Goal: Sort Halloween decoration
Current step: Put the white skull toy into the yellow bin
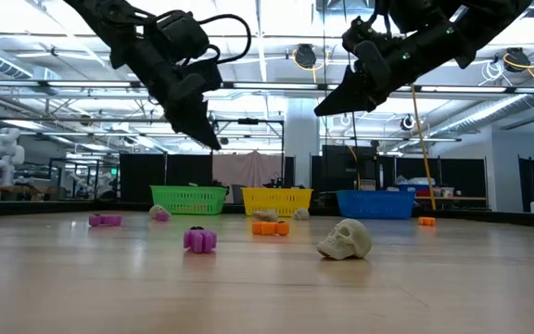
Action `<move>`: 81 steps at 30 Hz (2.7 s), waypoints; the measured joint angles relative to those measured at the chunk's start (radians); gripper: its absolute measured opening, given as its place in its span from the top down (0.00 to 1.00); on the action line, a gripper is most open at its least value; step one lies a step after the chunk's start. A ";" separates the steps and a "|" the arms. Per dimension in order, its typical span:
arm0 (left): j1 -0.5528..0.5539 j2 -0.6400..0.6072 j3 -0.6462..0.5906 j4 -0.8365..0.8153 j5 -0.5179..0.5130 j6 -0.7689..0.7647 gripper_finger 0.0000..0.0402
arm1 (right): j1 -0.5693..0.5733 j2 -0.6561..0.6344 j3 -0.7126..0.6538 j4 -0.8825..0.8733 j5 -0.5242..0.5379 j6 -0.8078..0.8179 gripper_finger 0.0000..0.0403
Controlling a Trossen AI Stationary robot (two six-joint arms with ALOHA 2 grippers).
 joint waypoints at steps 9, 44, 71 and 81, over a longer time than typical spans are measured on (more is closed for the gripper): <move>-0.240 0.000 -0.134 0.173 -0.132 -0.137 0.95 | 0.068 0.037 0.000 -0.034 -0.035 0.023 0.99; -0.651 0.000 -0.516 0.866 -0.627 -0.361 0.99 | 0.378 0.672 0.304 -0.022 0.342 0.681 0.48; -0.657 0.000 -0.516 0.866 -0.638 -0.393 0.99 | 0.368 0.668 0.304 -0.100 0.313 0.480 0.83; -0.676 0.000 -0.516 0.863 -0.652 -0.406 0.99 | 0.269 0.547 0.303 -0.128 0.204 0.327 0.83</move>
